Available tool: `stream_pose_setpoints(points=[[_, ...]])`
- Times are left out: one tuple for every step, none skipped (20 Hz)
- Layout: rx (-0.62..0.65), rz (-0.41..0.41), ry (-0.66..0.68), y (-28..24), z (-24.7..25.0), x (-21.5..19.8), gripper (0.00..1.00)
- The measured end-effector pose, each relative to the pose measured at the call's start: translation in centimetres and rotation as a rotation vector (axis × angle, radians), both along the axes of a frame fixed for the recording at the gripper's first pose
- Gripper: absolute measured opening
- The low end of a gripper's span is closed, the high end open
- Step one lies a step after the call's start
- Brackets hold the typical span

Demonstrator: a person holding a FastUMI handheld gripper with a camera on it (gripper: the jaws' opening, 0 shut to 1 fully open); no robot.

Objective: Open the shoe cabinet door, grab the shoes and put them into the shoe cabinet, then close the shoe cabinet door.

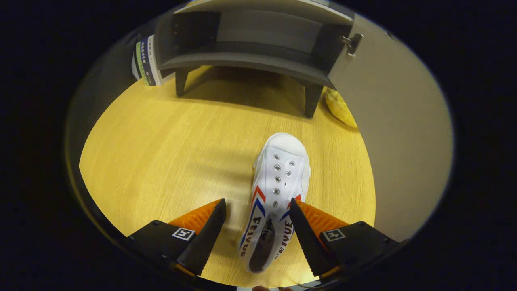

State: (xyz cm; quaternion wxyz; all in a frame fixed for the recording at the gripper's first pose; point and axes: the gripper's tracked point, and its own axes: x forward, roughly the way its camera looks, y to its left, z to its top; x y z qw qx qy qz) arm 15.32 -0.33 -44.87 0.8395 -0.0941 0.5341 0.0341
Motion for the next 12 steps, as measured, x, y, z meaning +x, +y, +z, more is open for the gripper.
stream_pose_setpoints(points=[[0.012,-0.018,0.003,0.1,-0.1,0.3,0.99],[0.023,-0.027,-0.002,0.2,-0.3,0.6,0.98],[0.023,-0.025,-0.006,0.3,-0.4,1.1,0.98],[0.009,-0.017,0.002,0.3,-1.0,1.0,0.97],[-0.01,-0.009,0.016,0.2,-1.2,0.9,0.95],[-0.034,0.004,0.015,0.2,-1.4,1.1,0.92],[-0.091,0.022,0.004,-0.8,-1.5,1.2,0.9],[-0.104,0.038,-0.004,-0.9,-1.4,1.1,0.82],[-0.106,0.039,-0.005,-0.8,-1.5,1.2,0.74],[-0.1,0.034,0.001,-0.8,-1.6,1.1,0.65],[-0.085,0.02,0.009,-0.8,-1.5,1.0,0.57],[-0.079,0.013,0.024,-0.9,-1.5,1.0,0.49]])
